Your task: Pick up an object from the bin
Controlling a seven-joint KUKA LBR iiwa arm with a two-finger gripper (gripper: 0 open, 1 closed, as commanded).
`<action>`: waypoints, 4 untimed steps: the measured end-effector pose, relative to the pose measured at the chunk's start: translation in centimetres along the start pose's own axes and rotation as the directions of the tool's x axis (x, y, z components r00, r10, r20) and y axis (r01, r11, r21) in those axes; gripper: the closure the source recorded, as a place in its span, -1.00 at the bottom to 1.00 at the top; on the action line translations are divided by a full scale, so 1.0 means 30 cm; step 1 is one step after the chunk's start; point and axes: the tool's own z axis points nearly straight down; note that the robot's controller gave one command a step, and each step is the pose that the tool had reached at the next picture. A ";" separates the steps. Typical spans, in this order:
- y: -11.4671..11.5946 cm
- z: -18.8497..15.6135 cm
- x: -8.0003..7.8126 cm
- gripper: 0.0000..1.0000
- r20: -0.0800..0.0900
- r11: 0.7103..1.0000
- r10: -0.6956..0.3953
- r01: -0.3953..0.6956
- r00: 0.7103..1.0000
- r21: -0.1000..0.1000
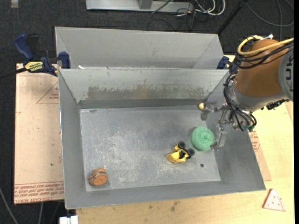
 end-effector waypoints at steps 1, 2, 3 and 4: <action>0.001 -0.015 -0.006 -1.00 0.008 1.000 -0.003 0.003 1.000 0.001; 0.021 0.132 -0.003 -1.00 0.016 0.999 -0.050 0.050 0.999 0.003; 0.025 0.300 -0.029 1.00 0.008 0.993 -0.116 0.116 0.993 0.001; 0.025 0.300 -0.029 -1.00 0.008 0.993 -0.116 0.116 0.993 0.002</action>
Offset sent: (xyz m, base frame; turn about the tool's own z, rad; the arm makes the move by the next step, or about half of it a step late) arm -0.0045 0.0130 -0.0842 -0.0962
